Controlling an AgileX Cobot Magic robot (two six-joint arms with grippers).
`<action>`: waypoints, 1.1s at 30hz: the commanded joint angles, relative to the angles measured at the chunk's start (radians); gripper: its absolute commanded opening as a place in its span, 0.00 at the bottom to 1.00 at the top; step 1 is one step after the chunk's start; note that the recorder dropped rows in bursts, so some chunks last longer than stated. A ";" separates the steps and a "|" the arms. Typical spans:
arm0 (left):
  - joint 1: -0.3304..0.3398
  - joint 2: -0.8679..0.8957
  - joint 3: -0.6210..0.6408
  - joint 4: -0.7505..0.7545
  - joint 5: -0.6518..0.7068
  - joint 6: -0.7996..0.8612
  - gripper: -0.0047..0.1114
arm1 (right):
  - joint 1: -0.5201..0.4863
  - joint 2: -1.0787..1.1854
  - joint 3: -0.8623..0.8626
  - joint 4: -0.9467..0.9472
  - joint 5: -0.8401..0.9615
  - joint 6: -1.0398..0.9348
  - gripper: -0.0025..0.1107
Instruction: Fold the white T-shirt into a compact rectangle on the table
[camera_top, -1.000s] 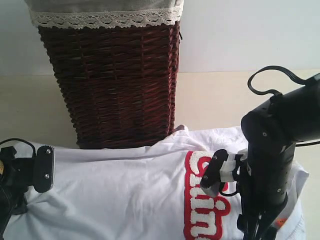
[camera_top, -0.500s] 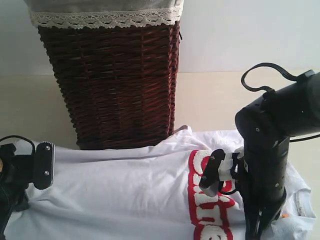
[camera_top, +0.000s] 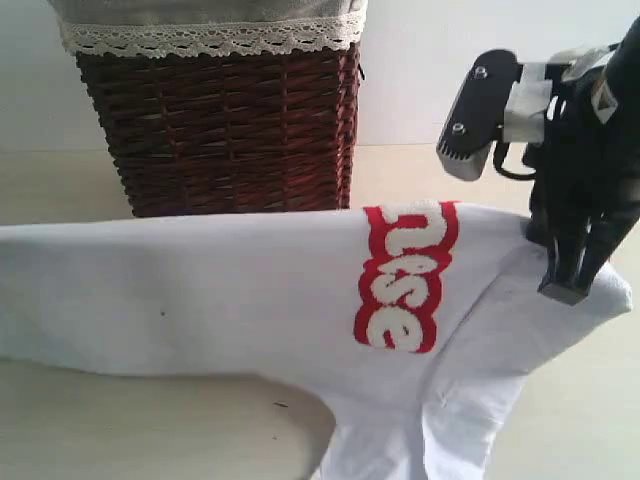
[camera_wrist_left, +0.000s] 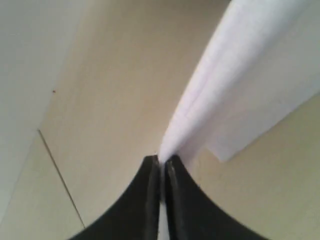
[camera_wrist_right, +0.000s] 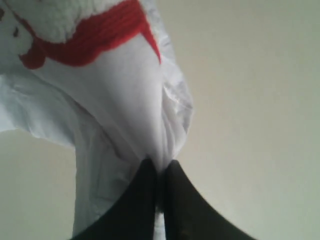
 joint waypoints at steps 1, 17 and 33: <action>0.006 -0.165 0.000 0.035 0.042 -0.092 0.04 | -0.007 -0.080 -0.036 -0.122 0.053 0.039 0.02; -0.060 -0.401 -0.133 0.152 0.093 -0.084 0.04 | -0.007 -0.392 -0.046 -0.192 -0.120 0.180 0.02; -0.107 -0.382 -0.238 0.204 0.107 -0.114 0.04 | -0.007 -0.421 -0.133 -0.019 -0.045 -0.015 0.02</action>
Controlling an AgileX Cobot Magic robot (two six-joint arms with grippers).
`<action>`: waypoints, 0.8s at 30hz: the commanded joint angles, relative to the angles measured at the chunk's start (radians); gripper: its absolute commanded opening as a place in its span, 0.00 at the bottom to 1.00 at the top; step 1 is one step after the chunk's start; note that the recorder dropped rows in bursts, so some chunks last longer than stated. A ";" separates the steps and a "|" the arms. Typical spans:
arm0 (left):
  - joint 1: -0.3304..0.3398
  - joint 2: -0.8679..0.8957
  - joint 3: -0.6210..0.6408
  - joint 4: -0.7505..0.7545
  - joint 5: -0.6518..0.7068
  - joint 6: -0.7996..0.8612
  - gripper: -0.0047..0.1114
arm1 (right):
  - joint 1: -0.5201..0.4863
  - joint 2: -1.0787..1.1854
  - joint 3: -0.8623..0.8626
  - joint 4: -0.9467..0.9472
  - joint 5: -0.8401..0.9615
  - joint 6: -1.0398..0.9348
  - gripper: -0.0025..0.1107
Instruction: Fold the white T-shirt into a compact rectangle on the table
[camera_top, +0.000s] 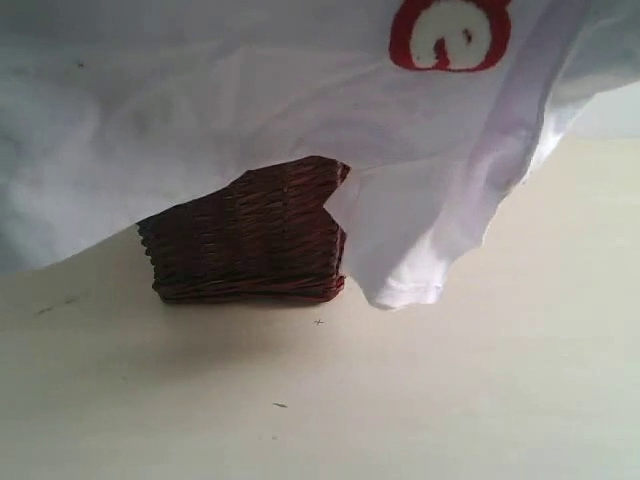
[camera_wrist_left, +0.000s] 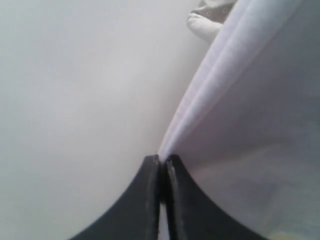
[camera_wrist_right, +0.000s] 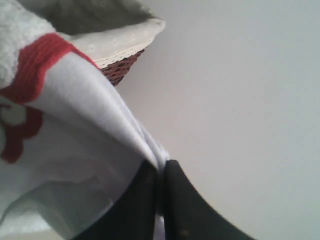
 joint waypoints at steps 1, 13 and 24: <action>-0.010 0.011 -0.010 0.067 0.096 -0.016 0.04 | -0.016 0.058 -0.048 0.258 0.332 -0.390 0.02; -0.044 0.022 -0.010 0.062 0.112 -0.016 0.04 | -0.016 0.099 -0.151 0.613 0.426 -0.549 0.02; -0.053 0.022 -0.010 0.066 0.121 -0.013 0.04 | -0.016 0.111 -0.249 0.479 0.437 -0.437 0.02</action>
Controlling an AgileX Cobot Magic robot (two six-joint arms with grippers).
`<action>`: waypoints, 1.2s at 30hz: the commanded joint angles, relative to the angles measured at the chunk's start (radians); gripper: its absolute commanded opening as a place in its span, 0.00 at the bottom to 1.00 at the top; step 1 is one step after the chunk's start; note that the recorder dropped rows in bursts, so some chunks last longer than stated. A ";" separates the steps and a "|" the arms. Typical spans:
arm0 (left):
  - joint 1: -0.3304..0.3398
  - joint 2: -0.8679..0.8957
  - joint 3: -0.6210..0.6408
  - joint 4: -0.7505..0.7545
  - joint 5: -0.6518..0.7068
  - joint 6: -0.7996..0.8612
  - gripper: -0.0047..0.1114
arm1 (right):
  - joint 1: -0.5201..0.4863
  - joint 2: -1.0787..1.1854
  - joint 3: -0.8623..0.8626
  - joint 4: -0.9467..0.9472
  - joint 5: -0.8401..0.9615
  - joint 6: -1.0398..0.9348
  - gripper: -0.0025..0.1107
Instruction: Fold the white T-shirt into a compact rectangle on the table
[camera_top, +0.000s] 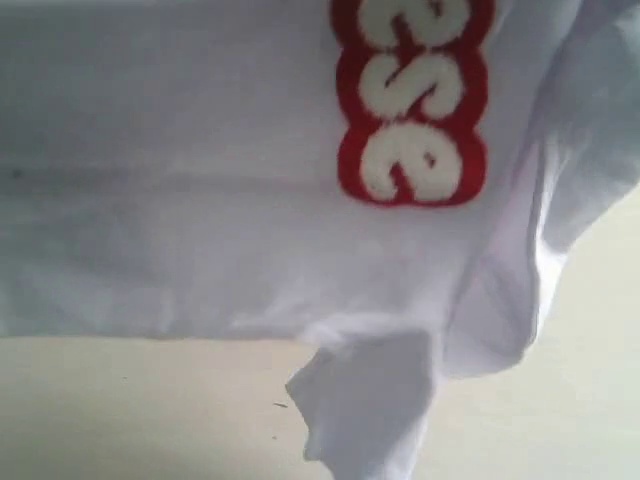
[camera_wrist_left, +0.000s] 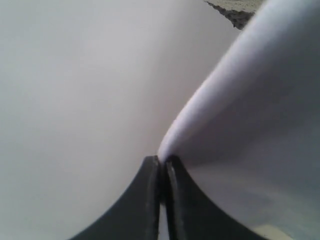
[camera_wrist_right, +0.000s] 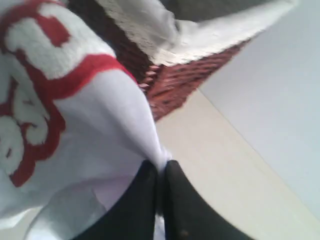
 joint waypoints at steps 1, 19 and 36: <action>-0.015 -0.001 -0.008 0.012 -0.004 -0.013 0.04 | -0.004 0.010 -0.026 0.145 0.112 -0.230 0.02; -0.038 -0.001 -0.008 0.029 0.020 -0.006 0.04 | -0.004 -0.015 -0.082 -0.554 0.098 0.348 0.02; -0.046 -0.003 -0.008 0.032 0.035 -0.005 0.04 | -0.004 0.040 -0.056 0.260 0.112 -0.352 0.02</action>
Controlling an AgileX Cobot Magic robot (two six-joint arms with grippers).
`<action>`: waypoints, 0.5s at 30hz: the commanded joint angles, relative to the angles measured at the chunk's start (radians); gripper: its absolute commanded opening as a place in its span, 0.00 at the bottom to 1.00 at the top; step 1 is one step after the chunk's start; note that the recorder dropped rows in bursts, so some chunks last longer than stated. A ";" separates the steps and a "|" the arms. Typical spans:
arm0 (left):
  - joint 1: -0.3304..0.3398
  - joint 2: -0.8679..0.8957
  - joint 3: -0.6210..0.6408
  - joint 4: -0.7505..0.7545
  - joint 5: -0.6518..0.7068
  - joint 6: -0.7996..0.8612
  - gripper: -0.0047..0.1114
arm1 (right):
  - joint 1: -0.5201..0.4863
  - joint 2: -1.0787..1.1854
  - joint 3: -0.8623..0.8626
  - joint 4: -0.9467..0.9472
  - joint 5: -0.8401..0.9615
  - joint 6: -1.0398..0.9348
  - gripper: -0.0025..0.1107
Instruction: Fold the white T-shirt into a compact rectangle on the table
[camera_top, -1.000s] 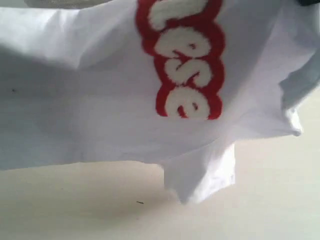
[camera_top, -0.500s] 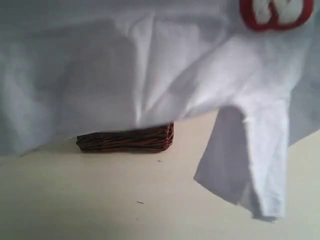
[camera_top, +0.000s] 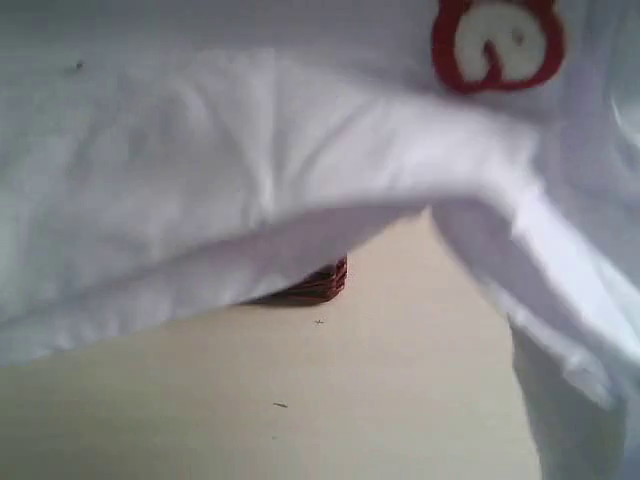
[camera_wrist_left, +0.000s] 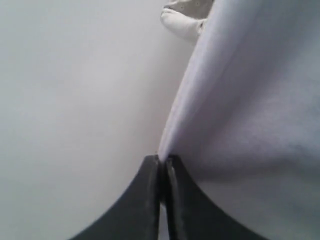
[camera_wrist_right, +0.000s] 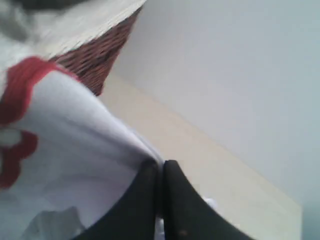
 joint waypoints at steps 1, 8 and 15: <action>0.008 -0.006 -0.002 0.056 0.083 -0.007 0.04 | -0.010 0.007 0.017 0.796 0.102 -0.754 0.02; 0.008 -0.006 -0.002 0.068 0.089 -0.007 0.04 | -0.010 0.058 0.017 0.121 -0.020 -0.040 0.02; 0.008 -0.006 -0.002 0.075 0.091 -0.007 0.04 | -0.010 0.044 0.017 1.218 -0.055 -0.853 0.02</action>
